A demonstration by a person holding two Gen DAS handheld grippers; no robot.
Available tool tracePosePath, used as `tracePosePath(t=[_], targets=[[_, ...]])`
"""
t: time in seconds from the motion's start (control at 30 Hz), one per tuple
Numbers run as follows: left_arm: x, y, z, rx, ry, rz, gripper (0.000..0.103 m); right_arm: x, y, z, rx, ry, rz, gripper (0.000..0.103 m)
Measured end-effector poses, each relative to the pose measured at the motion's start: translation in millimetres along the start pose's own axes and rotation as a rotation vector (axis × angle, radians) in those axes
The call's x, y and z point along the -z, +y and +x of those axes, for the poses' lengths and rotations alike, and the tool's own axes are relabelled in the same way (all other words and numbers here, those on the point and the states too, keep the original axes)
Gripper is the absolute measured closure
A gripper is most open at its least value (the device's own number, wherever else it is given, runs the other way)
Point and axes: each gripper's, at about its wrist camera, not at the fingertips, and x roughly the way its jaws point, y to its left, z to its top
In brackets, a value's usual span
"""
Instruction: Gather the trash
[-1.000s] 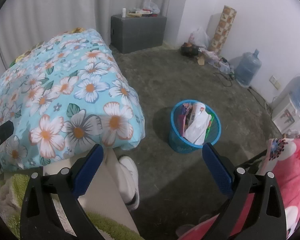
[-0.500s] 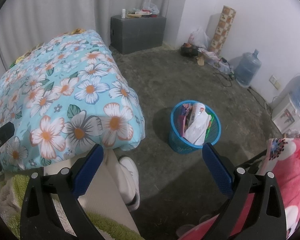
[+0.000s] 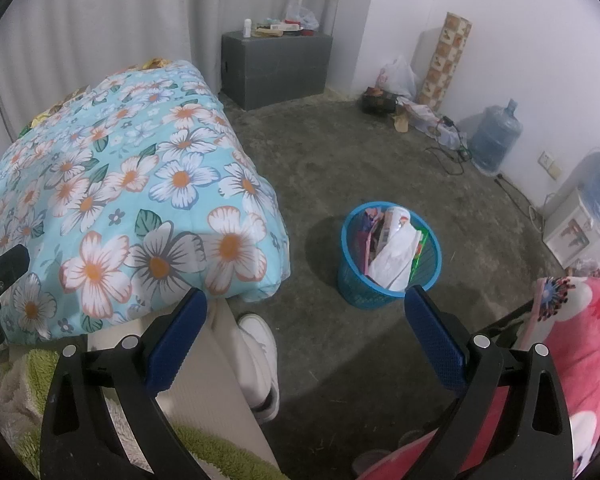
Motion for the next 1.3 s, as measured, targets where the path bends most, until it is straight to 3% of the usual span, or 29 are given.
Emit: tracePosePath(t=[1.3], targets=[[0.3,0.2,-0.6,0.000,0.000,-0.002,0.006,-2.8,10.0,-0.5,-0.001,0.001,0.006,0.008]])
